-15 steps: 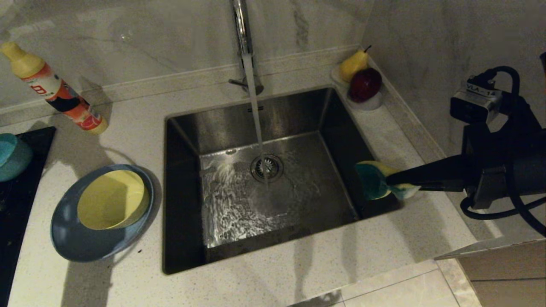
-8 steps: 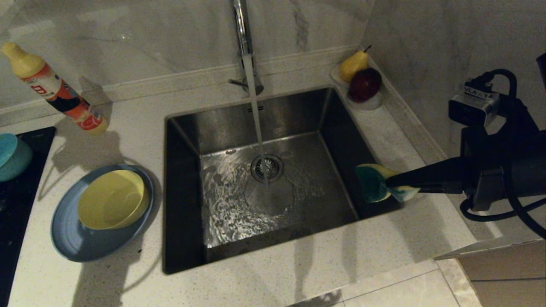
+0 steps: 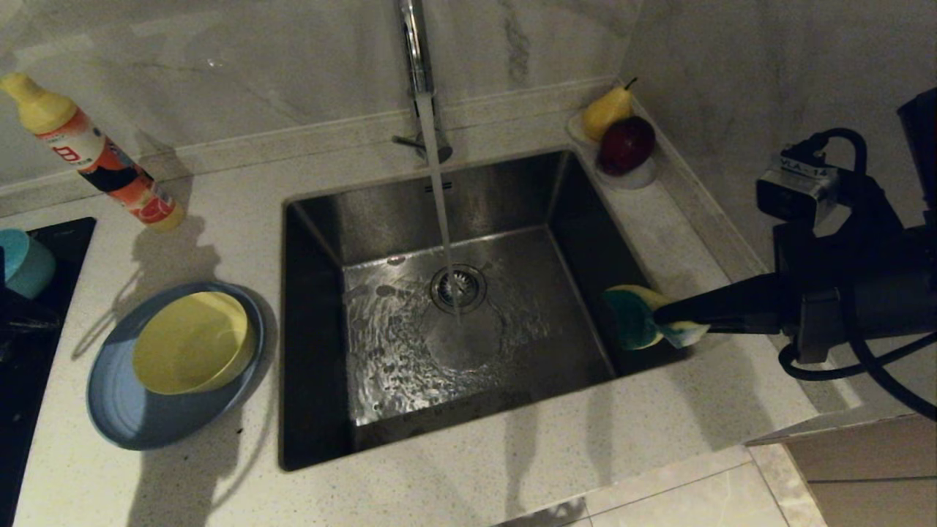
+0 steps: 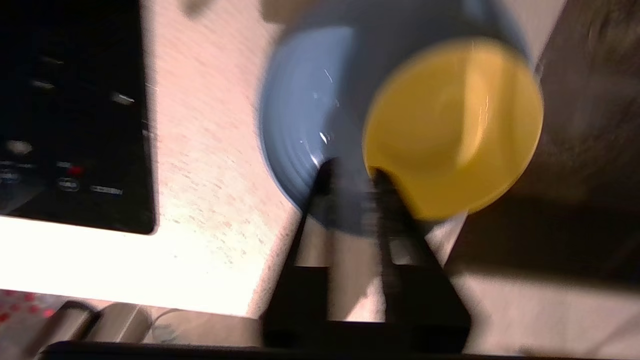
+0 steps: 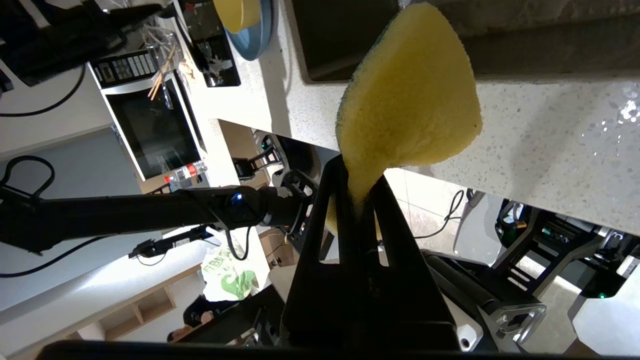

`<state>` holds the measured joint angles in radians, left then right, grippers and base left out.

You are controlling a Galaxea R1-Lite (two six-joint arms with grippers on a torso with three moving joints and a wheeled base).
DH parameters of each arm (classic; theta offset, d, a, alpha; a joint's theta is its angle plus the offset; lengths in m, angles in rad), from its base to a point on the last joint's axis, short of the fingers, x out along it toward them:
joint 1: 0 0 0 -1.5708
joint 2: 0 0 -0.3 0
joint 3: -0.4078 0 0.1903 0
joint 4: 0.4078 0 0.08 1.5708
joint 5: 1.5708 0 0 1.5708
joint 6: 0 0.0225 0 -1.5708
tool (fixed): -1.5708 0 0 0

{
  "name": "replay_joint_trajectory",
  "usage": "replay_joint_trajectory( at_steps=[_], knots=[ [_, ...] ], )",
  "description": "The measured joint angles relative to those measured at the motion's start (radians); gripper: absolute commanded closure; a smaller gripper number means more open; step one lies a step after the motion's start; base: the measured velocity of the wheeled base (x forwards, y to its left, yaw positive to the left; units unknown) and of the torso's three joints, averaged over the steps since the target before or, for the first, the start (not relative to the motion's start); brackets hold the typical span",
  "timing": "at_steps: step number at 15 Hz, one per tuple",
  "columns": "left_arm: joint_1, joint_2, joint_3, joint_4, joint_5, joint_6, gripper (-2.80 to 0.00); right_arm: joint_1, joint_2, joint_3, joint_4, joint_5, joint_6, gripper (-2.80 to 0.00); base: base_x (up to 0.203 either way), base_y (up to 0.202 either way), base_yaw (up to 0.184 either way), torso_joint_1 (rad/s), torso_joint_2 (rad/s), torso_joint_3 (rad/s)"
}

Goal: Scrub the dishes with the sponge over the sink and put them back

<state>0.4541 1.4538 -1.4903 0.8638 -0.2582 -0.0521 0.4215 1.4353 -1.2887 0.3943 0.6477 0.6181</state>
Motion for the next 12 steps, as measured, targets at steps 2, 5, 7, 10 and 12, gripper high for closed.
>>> replay_joint_trajectory(
  at_steps=[2, 5, 7, 10, 12],
  knots=[
    [-0.042, 0.008, 0.039, -0.001, -0.002, 0.005, -2.8, 0.0, 0.012, 0.0, -0.002, -0.003, 0.0, 0.0, 0.0, 0.0, 0.0, 0.0, 0.0, 0.0],
    [-0.083, 0.019, 0.085, -0.009, 0.005, 0.004, -2.8, 0.0, 0.024, -0.003, -0.003, -0.004, 0.0, 0.0, 0.0, 0.0, 0.0, 0.0, 0.0, 0.0],
    [-0.096, 0.03, 0.119, -0.058, 0.015, -0.008, -2.8, 0.0, 0.026, -0.004, -0.002, -0.004, 0.0, 0.0, 0.0, 0.0, 0.0, 0.0, 0.0, 0.0],
    [-0.11, 0.053, 0.167, -0.123, 0.038, -0.049, -2.8, -0.005, 0.026, 0.0, 0.0, -0.004, 0.0, 0.0, 0.0, 0.0, 0.0, 0.0, 0.0, 0.0],
    [-0.127, 0.067, 0.19, -0.125, 0.039, -0.058, -2.8, -0.012, 0.026, 0.001, -0.001, -0.004, -0.002, 0.0, 0.0, 0.0, 0.0, 0.0, 0.0, 0.0]
  ],
)
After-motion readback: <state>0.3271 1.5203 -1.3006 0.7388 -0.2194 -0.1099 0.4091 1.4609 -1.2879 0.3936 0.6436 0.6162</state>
